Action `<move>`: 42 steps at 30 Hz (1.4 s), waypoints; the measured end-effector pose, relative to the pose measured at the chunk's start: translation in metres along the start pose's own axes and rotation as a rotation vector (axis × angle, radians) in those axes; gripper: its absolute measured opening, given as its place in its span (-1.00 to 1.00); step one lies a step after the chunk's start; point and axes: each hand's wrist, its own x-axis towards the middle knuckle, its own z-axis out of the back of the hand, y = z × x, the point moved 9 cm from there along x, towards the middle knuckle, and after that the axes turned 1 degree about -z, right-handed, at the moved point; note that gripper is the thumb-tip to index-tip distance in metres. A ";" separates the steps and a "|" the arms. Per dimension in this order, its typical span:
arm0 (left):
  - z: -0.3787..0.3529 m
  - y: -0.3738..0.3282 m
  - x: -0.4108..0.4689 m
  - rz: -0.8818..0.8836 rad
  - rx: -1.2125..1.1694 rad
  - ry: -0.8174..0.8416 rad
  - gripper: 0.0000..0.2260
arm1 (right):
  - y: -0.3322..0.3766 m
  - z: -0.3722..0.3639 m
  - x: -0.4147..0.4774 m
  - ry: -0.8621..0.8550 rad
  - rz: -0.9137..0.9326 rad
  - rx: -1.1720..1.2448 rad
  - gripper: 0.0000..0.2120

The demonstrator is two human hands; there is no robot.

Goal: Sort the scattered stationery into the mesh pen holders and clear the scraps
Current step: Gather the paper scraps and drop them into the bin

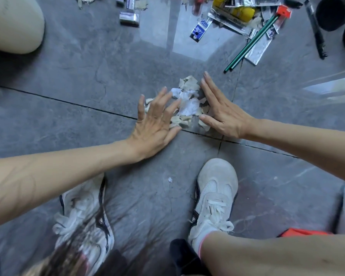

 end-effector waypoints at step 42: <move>-0.020 0.016 0.025 0.099 -0.361 0.123 -0.13 | 0.002 0.014 0.019 -0.048 -0.048 0.149 -0.17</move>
